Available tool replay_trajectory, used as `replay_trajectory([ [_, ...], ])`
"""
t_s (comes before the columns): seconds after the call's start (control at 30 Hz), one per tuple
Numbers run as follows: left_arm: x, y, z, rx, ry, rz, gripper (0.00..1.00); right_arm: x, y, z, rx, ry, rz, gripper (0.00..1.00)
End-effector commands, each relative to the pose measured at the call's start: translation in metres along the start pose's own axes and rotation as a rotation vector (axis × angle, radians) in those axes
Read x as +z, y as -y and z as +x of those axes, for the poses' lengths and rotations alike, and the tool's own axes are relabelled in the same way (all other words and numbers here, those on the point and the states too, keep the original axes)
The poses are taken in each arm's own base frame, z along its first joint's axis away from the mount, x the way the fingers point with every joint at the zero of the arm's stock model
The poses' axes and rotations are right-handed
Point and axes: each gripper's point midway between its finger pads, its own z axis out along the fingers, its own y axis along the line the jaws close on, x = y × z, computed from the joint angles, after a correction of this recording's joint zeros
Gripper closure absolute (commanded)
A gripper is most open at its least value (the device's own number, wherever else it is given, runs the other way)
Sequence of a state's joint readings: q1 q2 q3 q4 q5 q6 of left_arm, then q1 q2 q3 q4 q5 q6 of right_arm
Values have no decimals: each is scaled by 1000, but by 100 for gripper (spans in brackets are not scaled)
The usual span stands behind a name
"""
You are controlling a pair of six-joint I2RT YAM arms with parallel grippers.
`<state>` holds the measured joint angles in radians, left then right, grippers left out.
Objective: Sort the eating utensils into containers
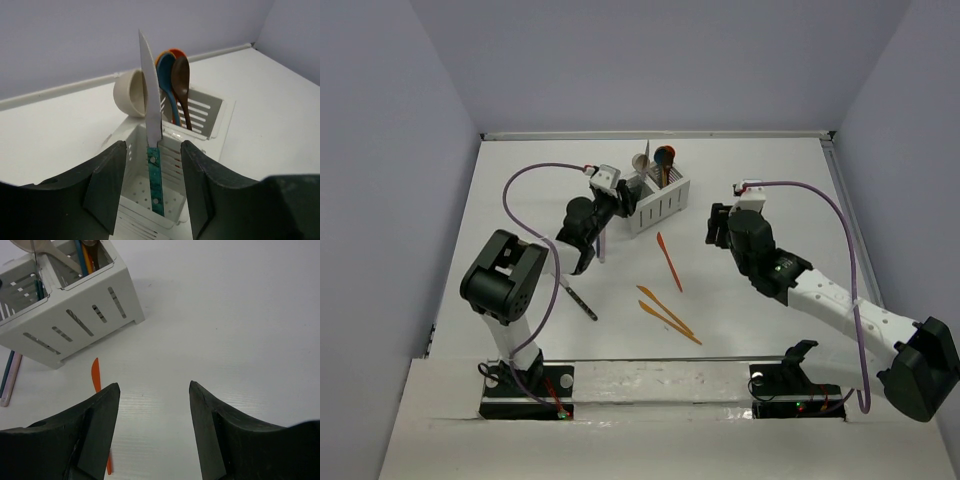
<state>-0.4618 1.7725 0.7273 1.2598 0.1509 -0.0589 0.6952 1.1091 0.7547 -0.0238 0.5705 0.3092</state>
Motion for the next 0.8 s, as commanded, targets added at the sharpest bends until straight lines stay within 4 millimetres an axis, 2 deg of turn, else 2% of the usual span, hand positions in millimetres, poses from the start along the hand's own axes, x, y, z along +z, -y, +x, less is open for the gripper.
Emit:
replay_trajectory([
  [0.0, -16, 6, -148, 56, 462, -16, 41, -4, -10, -9, -19, -17, -35, 36],
  [0.13, -21, -6, -169, 31, 445, -76, 41, -7, -22, -6, -48, -69, -100, 36],
  [0.17, -28, -7, -185, 21, 464, -84, 41, -8, -25, -7, -52, -78, -118, 37],
  [0.2, -26, -14, -187, 16, 428, -104, 41, -9, -31, -8, -59, -95, -142, 37],
  [0.23, -31, -14, -206, 18, 470, -105, 41, -11, -34, -11, -61, -96, -150, 38],
  [0.3, -37, -20, -219, 24, 420, -130, 41, -15, -48, -9, -67, -130, -191, 40],
  [0.37, -42, -34, -232, 32, 345, -173, 39, -20, -72, -23, -77, -123, -251, 43],
  [0.4, -43, -40, -231, 31, 278, -182, 38, -31, -99, -38, -88, -97, -315, 43],
  [0.43, -52, -60, -237, 36, 265, -225, 38, -35, -112, -44, -102, -86, -343, 43],
  [0.47, -66, -67, -251, 41, 276, -241, 37, -30, -127, -33, -162, -120, -357, 43],
  [0.5, -76, -76, -255, 45, 269, -263, 37, -31, -142, -32, -189, -131, -380, 43],
  [0.53, -86, -88, -247, 48, 216, -295, 37, -40, -169, -51, -190, -106, -434, 43],
  [0.57, -99, -99, -249, 66, 202, -331, 36, -43, -188, -49, -214, -130, -487, 42],
  [0.6, -123, -119, -263, 106, 212, -402, 34, -32, -202, -15, -299, -230, -497, 42],
  [0.63, -136, -130, -261, 128, 186, -444, 32, -32, -219, -7, -328, -267, -531, 39],
  [0.67, -163, -151, -260, 176, 141, -529, 29, -33, -248, 9, -386, -328, -582, 35],
  [0.7, -175, -158, -256, 198, 112, -556, 28, -47, -260, -7, -389, -308, -628, 34],
  [0.73, -187, -165, -238, 200, 41, -585, 26, -34, -276, 28, -446, -379, -632, 33],
  [0.77, -202, -168, -241, 244, 28, -615, 25, -41, -294, 42, -479, -410, -676, 33],
])
